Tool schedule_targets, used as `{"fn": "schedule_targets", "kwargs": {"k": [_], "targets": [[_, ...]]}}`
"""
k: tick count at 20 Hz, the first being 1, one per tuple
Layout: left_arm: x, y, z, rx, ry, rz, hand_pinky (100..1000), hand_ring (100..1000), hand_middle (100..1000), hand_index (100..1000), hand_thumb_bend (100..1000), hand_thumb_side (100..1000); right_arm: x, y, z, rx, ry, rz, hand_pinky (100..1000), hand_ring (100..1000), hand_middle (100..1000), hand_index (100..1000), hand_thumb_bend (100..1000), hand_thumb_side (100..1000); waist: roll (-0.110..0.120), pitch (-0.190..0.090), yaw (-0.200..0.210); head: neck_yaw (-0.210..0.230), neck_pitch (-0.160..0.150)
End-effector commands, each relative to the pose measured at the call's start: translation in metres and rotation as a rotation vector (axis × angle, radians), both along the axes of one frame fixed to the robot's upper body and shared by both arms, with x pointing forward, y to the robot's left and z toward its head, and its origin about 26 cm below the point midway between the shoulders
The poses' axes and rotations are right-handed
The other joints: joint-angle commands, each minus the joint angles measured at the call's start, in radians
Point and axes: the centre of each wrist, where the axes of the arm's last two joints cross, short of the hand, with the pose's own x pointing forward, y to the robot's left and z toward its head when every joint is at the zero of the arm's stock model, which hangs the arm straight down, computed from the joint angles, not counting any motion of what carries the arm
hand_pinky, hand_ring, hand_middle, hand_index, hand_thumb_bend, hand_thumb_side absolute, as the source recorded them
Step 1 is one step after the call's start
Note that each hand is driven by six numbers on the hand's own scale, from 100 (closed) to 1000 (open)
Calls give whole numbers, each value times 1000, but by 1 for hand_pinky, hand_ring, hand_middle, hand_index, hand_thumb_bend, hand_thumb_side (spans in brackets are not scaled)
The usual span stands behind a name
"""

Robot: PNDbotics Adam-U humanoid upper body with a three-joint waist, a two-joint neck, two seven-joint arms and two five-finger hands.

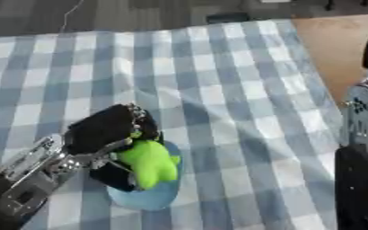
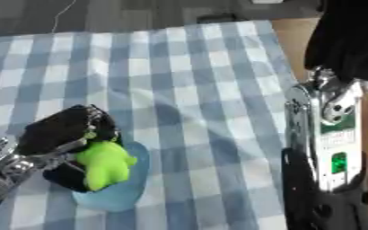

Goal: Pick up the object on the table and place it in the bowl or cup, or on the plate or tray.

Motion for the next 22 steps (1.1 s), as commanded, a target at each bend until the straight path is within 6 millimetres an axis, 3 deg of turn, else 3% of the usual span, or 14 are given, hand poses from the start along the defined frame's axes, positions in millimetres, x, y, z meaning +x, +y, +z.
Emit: {"fn": "schedule_targets", "kwargs": {"k": [1, 7, 12, 17, 18, 20, 21, 22], "targets": [[1, 2, 2, 2, -18, 7, 100, 100, 100, 215, 100, 631, -3, 1, 6, 2, -23, 11, 340, 416, 828, 1000, 100, 826, 2, -11, 1, 3, 2], [3, 4, -1, 9, -5, 31, 100, 100, 100, 215, 100, 631, -3, 1, 7, 3, -24, 11, 340, 416, 828, 1000, 100, 826, 2, -11, 2, 7, 5], [2, 3, -3, 16, 27, 47, 100, 100, 100, 221, 100, 633, -3, 1, 8, 3, -29, 13, 340, 416, 828, 1000, 100, 828, 3, -8, 1, 87, 8], [2, 4, -3, 40, 40, 74, 100, 100, 100, 299, 100, 649, -3, 1, 8, 3, -29, 15, 339, 414, 824, 1000, 100, 825, 1, -7, 2, 90, 8], [3, 5, -3, 54, 41, 84, 100, 100, 100, 347, 100, 764, -3, 1, 8, 3, -29, 15, 339, 413, 824, 1000, 100, 825, 1, -6, 2, 93, 8], [3, 6, -5, 86, 43, 99, 100, 100, 100, 389, 100, 886, -3, 1, 8, 3, -29, 15, 338, 413, 824, 1000, 100, 825, 0, -6, 3, 98, 8], [3, 7, -6, 103, 43, 105, 100, 143, 171, 425, 100, 933, -3, 1, 8, 3, -29, 16, 338, 413, 824, 1000, 100, 825, -1, -6, 3, 100, 8], [3, 7, -6, 122, 42, 109, 100, 247, 255, 456, 100, 971, -3, 1, 8, 3, -28, 15, 338, 413, 824, 1000, 100, 825, -1, -5, 3, 100, 8]]}}
